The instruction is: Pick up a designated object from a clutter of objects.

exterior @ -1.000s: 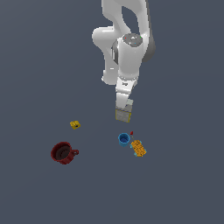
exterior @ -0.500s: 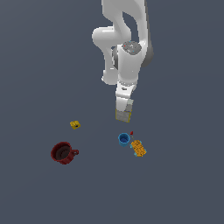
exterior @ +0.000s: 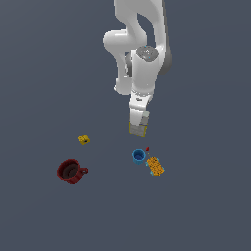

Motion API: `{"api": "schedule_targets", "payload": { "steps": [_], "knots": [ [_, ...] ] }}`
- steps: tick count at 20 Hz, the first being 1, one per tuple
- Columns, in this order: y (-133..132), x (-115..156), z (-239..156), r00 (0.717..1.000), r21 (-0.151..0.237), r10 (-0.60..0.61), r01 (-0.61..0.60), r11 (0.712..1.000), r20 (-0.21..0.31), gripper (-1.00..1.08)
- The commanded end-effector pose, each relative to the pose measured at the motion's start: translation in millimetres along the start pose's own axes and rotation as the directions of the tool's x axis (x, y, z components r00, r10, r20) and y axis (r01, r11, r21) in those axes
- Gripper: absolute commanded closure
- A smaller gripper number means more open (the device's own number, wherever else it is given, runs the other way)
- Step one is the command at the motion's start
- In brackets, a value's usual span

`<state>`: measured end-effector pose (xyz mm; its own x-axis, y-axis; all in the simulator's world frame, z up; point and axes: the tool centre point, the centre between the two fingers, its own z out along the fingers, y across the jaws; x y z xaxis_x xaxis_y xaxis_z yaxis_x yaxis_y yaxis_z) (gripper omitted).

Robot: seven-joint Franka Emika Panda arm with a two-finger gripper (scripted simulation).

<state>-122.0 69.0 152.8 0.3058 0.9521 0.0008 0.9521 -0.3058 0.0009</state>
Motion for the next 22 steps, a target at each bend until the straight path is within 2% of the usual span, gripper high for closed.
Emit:
{"api": "schedule_targets", "payload": {
  "steps": [1, 12, 22],
  "knots": [
    [0.0, 0.1, -0.1, 1.000, 0.000, 0.000, 0.000, 1.000, 0.000, 1.08],
    [10.0, -0.8, -30.4, 1.000, 0.000, 0.000, 0.000, 1.000, 0.000, 1.08],
    [35.0, -2.9, -104.6, 1.000, 0.000, 0.000, 0.000, 1.000, 0.000, 1.08]
  ]
}}
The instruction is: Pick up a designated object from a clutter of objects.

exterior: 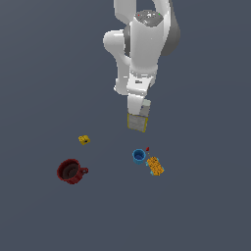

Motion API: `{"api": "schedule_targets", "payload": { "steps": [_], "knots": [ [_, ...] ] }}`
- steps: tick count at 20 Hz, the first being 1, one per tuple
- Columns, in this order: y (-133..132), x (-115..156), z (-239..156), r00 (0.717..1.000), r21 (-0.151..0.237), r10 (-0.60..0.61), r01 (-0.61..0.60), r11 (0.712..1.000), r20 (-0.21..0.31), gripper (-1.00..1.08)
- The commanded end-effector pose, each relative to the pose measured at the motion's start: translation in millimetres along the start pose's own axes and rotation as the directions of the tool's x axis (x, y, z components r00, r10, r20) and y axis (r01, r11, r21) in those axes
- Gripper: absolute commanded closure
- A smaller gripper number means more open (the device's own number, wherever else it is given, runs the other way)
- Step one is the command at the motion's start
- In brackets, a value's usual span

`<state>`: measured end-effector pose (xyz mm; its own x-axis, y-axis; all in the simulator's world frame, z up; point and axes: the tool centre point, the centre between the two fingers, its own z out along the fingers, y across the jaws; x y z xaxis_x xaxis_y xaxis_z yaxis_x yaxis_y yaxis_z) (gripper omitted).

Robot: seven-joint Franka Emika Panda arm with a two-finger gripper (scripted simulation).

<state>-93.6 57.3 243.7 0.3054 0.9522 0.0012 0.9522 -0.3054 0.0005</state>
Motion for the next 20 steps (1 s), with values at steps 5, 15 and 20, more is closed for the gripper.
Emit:
{"api": "schedule_targets", "payload": {
  "steps": [5, 15, 20],
  "knots": [
    [20.9, -1.6, -59.9, 1.000, 0.000, 0.000, 0.000, 1.000, 0.000, 1.08],
    [52.6, -2.3, -142.0, 1.000, 0.000, 0.000, 0.000, 1.000, 0.001, 1.08],
    [62.7, -2.1, -165.8, 1.000, 0.000, 0.000, 0.000, 1.000, 0.001, 1.08]
  ]
}}
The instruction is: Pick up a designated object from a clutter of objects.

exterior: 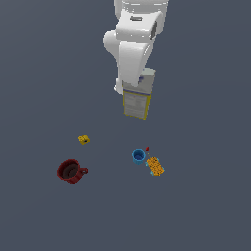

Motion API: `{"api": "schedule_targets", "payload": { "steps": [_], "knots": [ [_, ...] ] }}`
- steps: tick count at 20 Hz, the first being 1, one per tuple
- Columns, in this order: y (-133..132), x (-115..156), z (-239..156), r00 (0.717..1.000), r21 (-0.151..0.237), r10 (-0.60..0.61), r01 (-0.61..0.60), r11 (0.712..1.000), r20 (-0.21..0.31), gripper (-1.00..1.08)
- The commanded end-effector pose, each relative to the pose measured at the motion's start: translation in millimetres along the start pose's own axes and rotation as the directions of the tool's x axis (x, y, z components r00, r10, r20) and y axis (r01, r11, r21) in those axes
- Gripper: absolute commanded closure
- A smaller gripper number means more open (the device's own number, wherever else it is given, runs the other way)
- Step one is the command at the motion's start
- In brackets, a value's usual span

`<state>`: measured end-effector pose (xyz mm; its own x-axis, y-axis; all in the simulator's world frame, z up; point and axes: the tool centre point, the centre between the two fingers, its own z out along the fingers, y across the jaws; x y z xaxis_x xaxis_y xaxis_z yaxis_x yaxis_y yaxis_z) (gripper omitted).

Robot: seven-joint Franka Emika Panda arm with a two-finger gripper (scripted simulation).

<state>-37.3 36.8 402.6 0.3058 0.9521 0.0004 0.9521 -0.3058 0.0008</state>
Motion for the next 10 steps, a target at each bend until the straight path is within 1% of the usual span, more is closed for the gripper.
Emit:
{"api": "schedule_targets", "payload": {
  "steps": [1, 10],
  "knots": [
    [4.3, 0.1, -10.3, 1.000, 0.001, 0.000, 0.000, 1.000, 0.000, 1.08],
    [10.8, 0.6, -23.9, 1.000, 0.001, 0.000, 0.000, 1.000, 0.000, 1.08]
  ]
}}
